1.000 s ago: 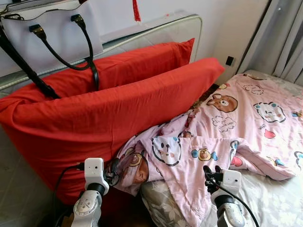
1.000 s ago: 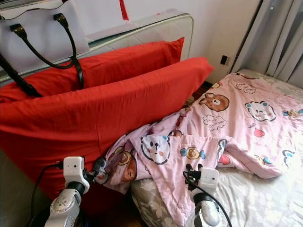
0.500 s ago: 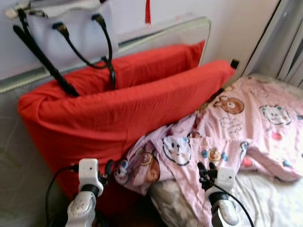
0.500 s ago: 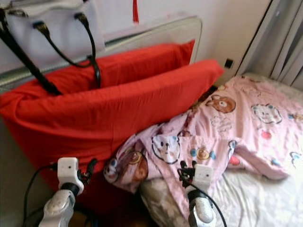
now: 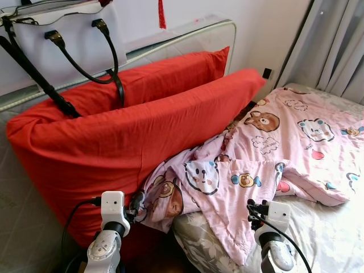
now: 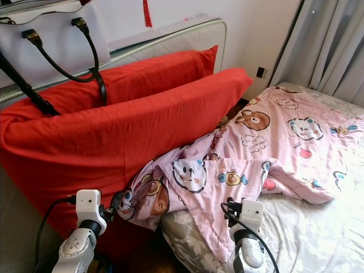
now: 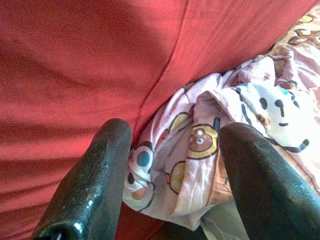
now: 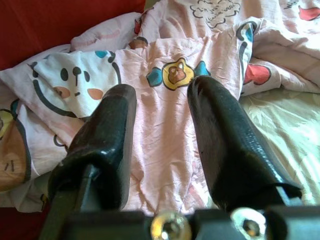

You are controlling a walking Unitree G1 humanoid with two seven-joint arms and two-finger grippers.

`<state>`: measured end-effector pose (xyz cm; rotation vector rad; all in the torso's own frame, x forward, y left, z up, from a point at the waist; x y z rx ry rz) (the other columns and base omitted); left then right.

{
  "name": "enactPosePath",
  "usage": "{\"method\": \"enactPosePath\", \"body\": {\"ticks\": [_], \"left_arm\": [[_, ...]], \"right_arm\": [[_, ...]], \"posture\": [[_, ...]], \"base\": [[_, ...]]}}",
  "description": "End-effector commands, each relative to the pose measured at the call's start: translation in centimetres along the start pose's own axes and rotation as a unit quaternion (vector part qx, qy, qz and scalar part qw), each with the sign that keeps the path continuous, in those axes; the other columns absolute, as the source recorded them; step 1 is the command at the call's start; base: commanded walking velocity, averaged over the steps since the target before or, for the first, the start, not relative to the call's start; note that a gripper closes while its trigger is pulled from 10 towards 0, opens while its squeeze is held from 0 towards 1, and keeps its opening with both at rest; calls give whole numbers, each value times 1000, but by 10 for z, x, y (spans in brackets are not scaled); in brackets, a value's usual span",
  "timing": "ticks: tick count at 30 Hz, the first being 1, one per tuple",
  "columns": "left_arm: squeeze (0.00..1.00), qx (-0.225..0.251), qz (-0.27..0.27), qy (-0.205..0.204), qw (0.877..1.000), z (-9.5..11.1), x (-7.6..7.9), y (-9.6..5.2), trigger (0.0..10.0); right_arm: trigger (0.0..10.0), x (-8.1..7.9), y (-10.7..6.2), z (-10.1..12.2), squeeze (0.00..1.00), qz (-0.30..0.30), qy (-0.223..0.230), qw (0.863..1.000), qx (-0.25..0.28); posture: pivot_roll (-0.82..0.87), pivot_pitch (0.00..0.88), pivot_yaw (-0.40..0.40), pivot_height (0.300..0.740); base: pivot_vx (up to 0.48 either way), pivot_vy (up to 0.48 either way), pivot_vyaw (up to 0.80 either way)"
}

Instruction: Clean up the room

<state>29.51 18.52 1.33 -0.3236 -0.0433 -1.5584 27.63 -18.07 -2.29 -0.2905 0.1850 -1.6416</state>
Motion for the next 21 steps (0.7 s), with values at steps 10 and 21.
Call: {"method": "enactPosePath", "body": {"ticks": [10, 21], "left_arm": [[0, -2, -1, 1, 1000, 1, 0, -1, 10000], [0, -3, -1, 2, 1000, 2, 0, -1, 10000]], "right_arm": [[10000, -7, 1, 2, 0, 14, 7, 1000, 7], [10000, -12, -2, -3, 0, 23, 9, 1000, 1]], "posture": [[-61, 14, -13, 716], [-61, 22, -7, 696]], "base": [[0, 0, 0], [0, 0, 0]]}}
Point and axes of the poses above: a point about 5 cm out from each wrist's last joint towards the gripper, its own y axis pointing out of the wrist towards the gripper, its own z axis along the axis of the wrist's last joint, x = y × z, the point moved 3 cm from there along y, pointing out of the wrist towards the gripper, and after that the axes turned 12 degrees about -y, right-handed, at the moved point
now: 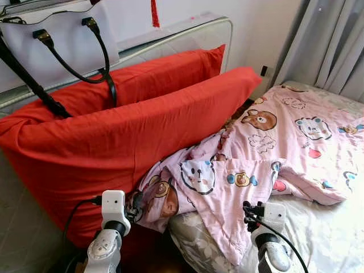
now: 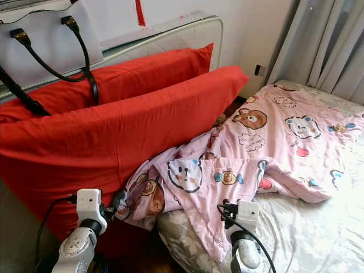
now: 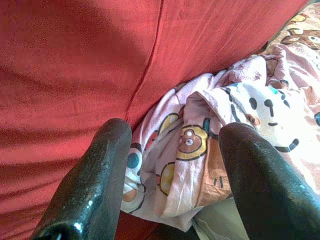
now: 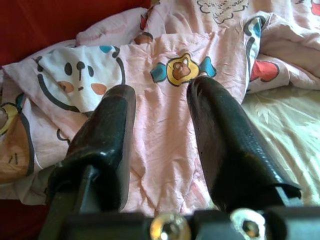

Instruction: Clean up the room

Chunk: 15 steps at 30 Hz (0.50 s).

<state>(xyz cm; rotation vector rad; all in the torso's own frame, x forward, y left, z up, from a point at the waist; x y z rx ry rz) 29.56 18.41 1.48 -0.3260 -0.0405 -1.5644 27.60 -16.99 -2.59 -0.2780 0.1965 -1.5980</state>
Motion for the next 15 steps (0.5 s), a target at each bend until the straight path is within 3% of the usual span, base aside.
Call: {"method": "enactPosePath", "body": {"ticks": [1, 8, 15], "left_arm": [[0, -1, 1, 2, 1000, 0, -2, -1, 10000], [0, 0, -1, 4, 1000, 2, -2, -2, 10000], [0, 0, -1, 5, 1000, 3, -1, -2, 10000]], "right_arm": [[10000, -1, -1, -1, 0, 1, 5, 1000, 1], [10000, -9, 1, -9, 0, 21, -10, 999, -30], [10000, -10, 1, -6, 0, 26, 0, 999, -18]], "posture": [[-61, 22, -7, 696], [-54, 38, -5, 691], [-52, 43, -3, 676]], "base": [[0, 0, 0], [0, 0, 0], [0, 0, 0]]}}
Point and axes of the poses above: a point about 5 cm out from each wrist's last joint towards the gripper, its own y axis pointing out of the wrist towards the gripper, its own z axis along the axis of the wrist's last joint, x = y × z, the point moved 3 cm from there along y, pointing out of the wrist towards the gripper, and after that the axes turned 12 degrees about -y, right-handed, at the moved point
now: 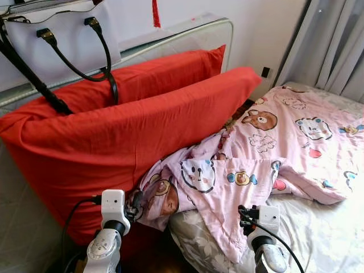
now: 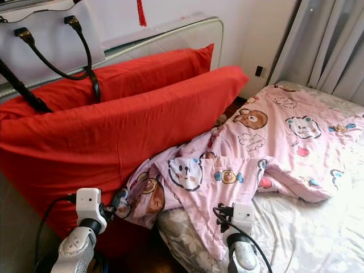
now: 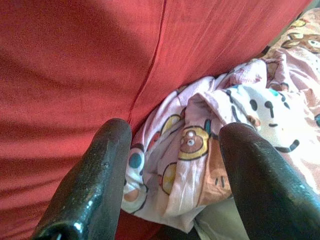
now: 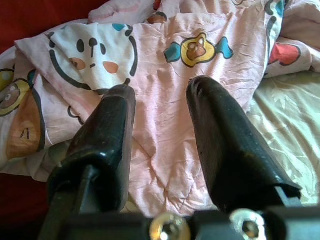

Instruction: Clean up the room

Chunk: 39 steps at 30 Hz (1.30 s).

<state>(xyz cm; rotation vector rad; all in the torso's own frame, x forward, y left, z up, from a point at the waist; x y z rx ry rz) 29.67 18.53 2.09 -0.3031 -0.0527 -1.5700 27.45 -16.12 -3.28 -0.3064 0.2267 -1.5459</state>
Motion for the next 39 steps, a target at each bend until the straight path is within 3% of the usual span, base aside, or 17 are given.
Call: {"method": "enactPosePath", "body": {"ticks": [1, 10, 14, 25, 39], "left_arm": [[0, -11, 1, 2, 1000, -3, -1, -2, 10000], [0, -10, -1, 2, 1000, -2, 0, -2, 10000], [0, -11, -2, 3, 1000, -2, 1, -2, 10000], [0, -9, -5, 5, 1000, 0, 4, 1, 10000], [0, -8, -4, 11, 1000, 4, 0, -5, 10000]], "right_arm": [[10000, -1, 1, 1, 0, 2, 3, 1000, 0], [10000, -6, 6, -2, 0, 16, -18, 999, -24], [10000, -9, 4, 1, 0, 20, -8, 1000, -5], [10000, -18, 3, -3, 0, 33, -12, 999, -14], [10000, -28, 7, 0, 0, 53, -20, 998, -18]], "posture": [[-51, 45, -3, 676], [-46, 45, -5, 666], [-46, 44, -6, 651], [-38, 25, -5, 651], [1, 74, -18, 651]], "base": [[0, 0, 0], [0, 0, 0], [0, 0, 0], [0, 0, 0], [0, 0, 0]]}}
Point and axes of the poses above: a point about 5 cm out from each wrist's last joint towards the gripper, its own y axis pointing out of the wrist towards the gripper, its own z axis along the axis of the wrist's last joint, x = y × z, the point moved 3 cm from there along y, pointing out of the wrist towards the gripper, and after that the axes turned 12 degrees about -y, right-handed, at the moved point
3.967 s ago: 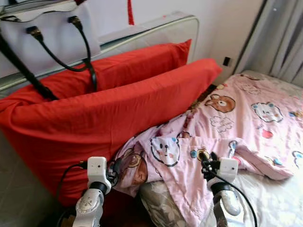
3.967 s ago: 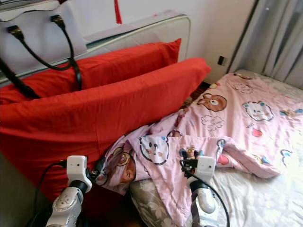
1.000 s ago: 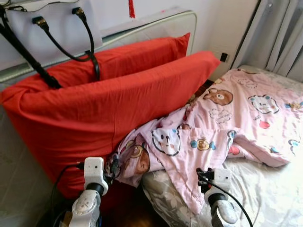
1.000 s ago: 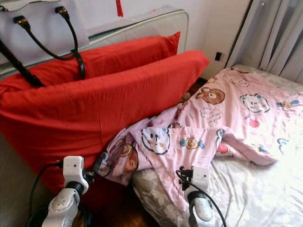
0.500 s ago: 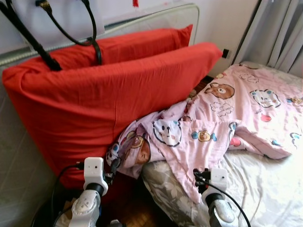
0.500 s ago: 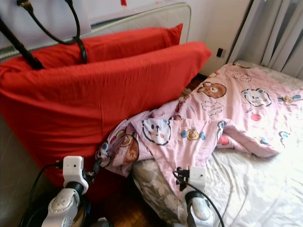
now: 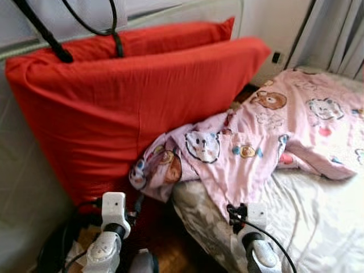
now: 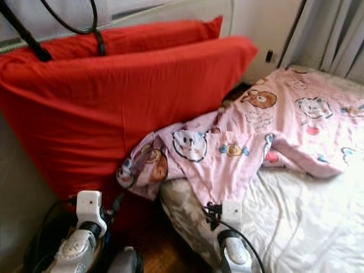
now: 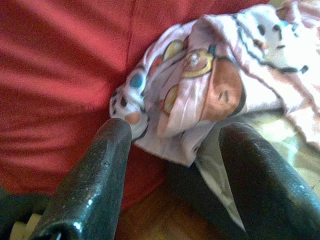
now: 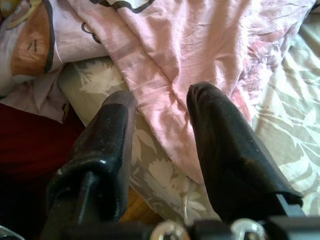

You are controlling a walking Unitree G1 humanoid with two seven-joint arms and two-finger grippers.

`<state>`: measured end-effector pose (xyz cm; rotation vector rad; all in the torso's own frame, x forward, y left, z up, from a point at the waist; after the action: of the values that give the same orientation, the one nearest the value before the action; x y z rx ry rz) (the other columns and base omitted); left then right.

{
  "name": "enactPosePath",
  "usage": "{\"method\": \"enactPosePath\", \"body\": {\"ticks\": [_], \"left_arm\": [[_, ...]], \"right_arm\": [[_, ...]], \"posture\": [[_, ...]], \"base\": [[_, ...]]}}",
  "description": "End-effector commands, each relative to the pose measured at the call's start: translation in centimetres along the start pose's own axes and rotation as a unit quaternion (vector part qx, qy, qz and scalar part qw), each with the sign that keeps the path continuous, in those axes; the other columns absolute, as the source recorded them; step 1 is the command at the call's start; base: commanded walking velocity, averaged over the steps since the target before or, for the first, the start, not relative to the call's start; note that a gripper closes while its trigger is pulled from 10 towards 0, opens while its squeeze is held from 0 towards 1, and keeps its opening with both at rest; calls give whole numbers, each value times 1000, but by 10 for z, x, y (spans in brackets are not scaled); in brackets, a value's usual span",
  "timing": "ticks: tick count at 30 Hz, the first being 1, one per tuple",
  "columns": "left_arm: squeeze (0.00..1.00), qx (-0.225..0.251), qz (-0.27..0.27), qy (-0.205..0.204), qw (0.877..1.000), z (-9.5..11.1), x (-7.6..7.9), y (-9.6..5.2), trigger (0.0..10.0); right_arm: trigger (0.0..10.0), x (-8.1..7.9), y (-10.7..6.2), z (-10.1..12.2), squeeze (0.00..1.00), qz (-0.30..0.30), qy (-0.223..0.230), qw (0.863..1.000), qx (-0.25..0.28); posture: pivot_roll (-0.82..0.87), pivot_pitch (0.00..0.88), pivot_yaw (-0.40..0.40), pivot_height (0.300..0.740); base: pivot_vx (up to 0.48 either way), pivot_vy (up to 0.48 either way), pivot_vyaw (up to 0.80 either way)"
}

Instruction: Clean up the room

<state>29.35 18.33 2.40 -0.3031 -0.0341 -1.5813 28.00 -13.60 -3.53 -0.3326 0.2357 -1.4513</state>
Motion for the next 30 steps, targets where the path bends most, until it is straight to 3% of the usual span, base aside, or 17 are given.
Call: {"method": "enactPosePath", "body": {"ticks": [1, 4, 9, 19, 27, 30], "left_arm": [[0, -2, 1, 6, 1000, 2, -4, -2, 10000], [0, -1, 3, 9, 1000, 6, -9, -3, 10000], [0, 5, 5, 12, 1000, 12, -11, -2, 10000], [0, 23, -7, 11, 1000, 26, -2, 0, 10000], [0, 40, -4, 8, 999, 41, 0, -10, 10000], [0, 41, -1, 7, 999, 43, 0, -20, 10000]], "right_arm": [[10000, -3, 1, -1, 0, 9, -8, 1000, -8], [10000, -5, 3, -4, 0, 10, -19, 999, -31], [10000, -6, 6, 4, 0, 9, -15, 1000, -11], [10000, -1, 18, 13, 0, -8, -2, 999, -35], [10000, 5, 31, 28, 0, -17, -19, 998, -55], [10000, 10, 34, 35, 0, -25, -29, 998, -54]], "posture": [[5, 82, -18, 651], [13, 97, -19, 651], [15, 115, -19, 636], [45, 192, -29, 636], [85, 268, -44, 622], [101, 301, -48, 622]], "base": [[0, 0, 0], [0, 0, 0], [0, 0, 0], [0, 0, 0], [0, 0, 0], [0, 0, 0]]}}
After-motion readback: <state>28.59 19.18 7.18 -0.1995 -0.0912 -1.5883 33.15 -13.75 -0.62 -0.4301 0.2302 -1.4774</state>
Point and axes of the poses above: a point about 5 cm out from each wrist's last joint towards the gripper, its own y axis pointing out of the wrist towards the gripper, its own z axis along the axis of the wrist's last joint, x = y × z, the point moved 3 cm from there along y, pointing out of the wrist towards the gripper, and after that the axes turned 12 degrees about -y, right-handed, at the moved point
